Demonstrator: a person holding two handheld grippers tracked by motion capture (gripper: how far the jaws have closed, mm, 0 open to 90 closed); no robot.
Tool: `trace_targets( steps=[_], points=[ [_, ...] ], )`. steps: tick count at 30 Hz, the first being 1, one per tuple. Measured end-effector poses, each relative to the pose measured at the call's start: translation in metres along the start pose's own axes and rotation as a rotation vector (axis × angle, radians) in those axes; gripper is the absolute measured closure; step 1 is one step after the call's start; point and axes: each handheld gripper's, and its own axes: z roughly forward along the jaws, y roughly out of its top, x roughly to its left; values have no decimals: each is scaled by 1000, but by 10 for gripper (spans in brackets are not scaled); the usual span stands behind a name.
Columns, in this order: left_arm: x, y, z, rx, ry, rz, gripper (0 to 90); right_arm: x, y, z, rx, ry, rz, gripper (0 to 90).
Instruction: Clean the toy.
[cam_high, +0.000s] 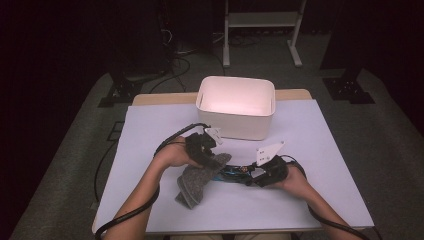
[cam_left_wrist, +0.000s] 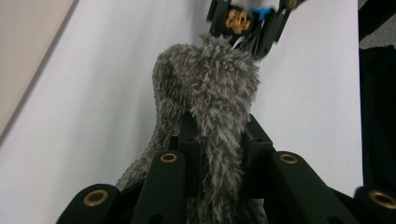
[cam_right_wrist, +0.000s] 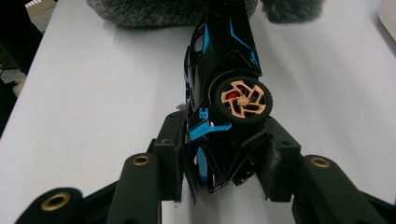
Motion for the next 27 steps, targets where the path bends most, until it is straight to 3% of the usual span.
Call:
trace_targets(
  steps=[3,5,7,16,23,27],
  points=[
    [1,1,5,19,-6,0,749,-2,1,3,-3,2,5,564],
    [1,-1,8,2,-16,-8,749,-1,0,3,-11,3,25,550],
    [-2,-5,7,-13,-23,-14,752,-1,0,2,-7,13,71,412],
    [-17,-14,5,-37,-36,4,753,2,10,0,-25,50,187,247],
    [-29,-23,5,-42,-77,16,762,2,12,0,-7,72,268,187],
    [-34,-26,6,-47,-78,24,765,3,11,2,8,86,285,173]
  ],
)
